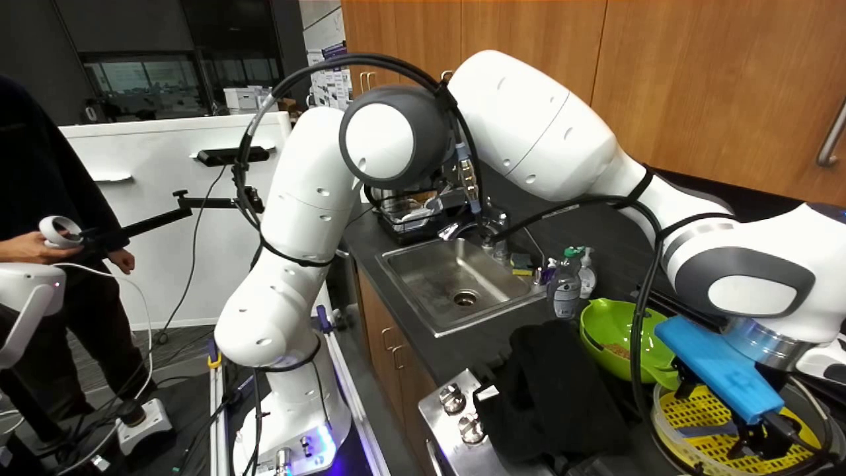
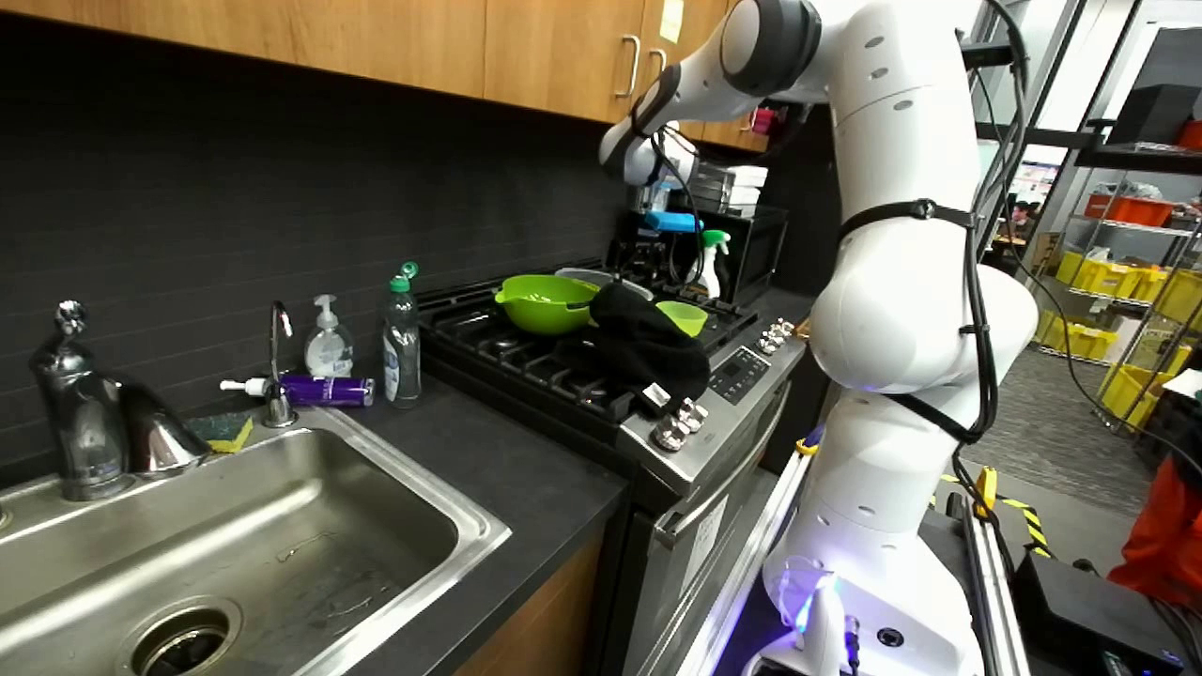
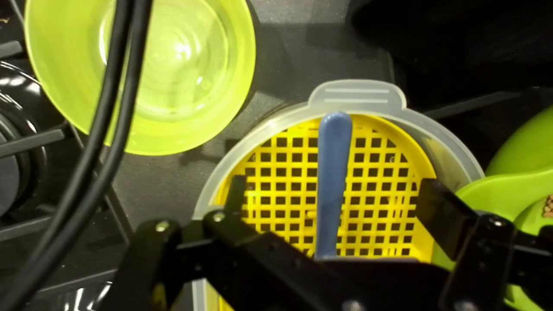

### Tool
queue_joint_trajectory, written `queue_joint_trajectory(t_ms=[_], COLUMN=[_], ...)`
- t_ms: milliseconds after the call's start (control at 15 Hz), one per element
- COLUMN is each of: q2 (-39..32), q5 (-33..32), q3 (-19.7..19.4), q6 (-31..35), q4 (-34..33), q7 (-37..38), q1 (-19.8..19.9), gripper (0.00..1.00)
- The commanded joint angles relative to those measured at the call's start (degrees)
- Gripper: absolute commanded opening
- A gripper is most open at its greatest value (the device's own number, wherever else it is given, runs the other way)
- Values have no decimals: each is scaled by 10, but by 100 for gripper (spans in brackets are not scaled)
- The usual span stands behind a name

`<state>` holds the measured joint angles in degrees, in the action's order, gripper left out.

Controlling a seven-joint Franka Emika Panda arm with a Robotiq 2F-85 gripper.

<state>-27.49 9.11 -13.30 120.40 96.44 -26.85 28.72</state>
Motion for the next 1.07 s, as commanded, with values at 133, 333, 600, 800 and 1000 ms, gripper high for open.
queue_joint_trajectory(t_ms=[133,333,600,800,1000], q2=[-12,-21,-37,-53,-66], q5=[-13,-12,-12,-12,-13], q3=[4,6,7,7,8], q6=[-5,-9,-15,-19,-24], q4=[-11,-16,-33,-57,-78], q7=[17,18,18,19,22], q1=[-3,-2,1,4,6], gripper=[100,100,100,100,100])
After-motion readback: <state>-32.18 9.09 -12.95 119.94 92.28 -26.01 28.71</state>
